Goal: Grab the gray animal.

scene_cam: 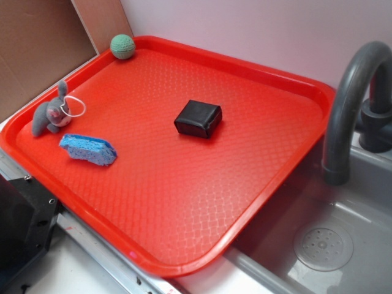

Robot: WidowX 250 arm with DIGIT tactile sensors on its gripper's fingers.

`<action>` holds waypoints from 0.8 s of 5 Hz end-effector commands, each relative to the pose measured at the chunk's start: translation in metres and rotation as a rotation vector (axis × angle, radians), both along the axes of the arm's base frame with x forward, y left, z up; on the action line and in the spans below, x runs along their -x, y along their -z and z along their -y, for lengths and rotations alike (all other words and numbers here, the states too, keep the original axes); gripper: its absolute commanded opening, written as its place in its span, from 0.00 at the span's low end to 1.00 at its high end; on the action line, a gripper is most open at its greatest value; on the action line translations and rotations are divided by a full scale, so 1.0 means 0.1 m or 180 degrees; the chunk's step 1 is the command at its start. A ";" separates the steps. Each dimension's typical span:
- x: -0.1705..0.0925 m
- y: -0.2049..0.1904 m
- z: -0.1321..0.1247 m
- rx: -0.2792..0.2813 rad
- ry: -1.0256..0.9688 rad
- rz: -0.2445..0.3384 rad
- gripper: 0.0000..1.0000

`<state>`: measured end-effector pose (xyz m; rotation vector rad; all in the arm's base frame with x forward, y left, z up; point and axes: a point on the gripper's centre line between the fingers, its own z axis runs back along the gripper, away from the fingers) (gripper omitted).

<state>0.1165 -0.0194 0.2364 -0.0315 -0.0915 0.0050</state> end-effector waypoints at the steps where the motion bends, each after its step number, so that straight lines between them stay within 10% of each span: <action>1: 0.00 0.00 0.00 0.0000 0.0000 0.0000 1.00; 3: -0.14 0.33 -0.48 0.0034 0.1346 0.0361 1.00; 4: -0.24 0.62 -0.83 -0.0289 0.1977 0.0452 1.00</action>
